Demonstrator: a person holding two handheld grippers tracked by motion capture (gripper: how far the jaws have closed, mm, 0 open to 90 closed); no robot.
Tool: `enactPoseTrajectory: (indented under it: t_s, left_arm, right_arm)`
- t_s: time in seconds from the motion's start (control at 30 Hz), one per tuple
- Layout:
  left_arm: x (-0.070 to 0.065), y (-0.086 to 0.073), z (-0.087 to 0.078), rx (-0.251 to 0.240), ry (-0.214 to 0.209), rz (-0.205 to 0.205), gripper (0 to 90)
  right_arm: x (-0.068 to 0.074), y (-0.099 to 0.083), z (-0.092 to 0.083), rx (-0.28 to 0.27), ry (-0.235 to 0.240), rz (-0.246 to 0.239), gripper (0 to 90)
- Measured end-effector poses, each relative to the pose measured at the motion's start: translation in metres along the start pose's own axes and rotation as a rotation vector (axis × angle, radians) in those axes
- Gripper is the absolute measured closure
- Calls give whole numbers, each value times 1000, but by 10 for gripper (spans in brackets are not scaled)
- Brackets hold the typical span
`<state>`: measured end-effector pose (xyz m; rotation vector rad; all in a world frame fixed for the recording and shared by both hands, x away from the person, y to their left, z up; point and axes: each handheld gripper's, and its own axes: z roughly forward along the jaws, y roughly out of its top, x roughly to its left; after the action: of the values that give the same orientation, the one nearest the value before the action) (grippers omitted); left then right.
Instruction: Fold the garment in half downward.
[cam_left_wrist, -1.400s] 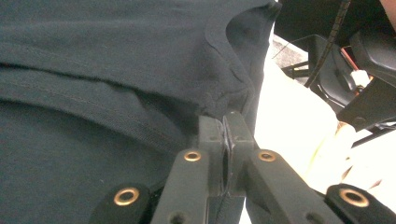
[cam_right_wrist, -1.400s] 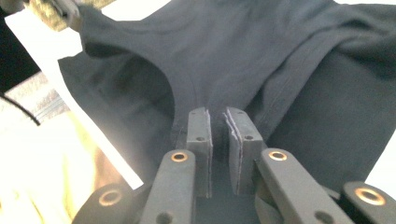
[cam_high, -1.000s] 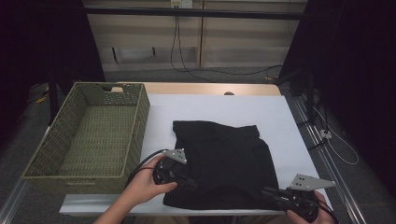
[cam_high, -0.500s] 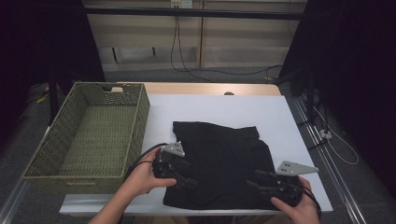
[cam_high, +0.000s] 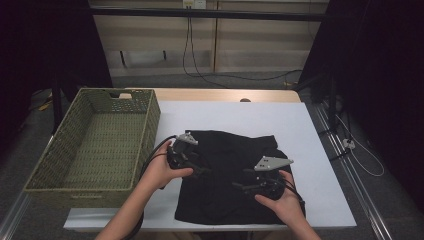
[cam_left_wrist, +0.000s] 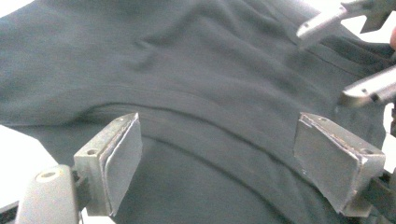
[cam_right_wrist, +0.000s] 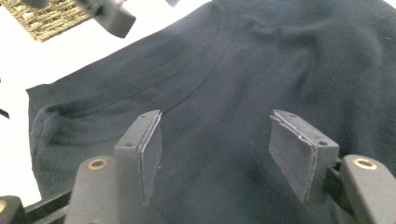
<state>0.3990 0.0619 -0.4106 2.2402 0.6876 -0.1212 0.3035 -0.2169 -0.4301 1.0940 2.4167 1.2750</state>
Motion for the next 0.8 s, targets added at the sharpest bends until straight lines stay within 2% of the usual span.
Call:
enactPoseTrajectory:
  t_s: [0.1,0.27,0.43,0.57,0.8]
  left_arm:
    - [11,4,-2,-11,28,-24,163]
    - [25,11,-7,-26,65,-69,164]
    - [38,18,-8,-41,92,-100,166]
    - [46,24,-8,-61,104,-115,170]
    - [64,31,-4,-69,144,-140,172]
  right_arm:
    - [-1,3,6,2,5,-6,333]
    - [-2,9,20,5,16,-5,263]
    - [-3,10,26,-1,41,4,222]
    - [-3,11,28,-8,46,6,205]
    - [1,13,32,-9,56,-8,198]
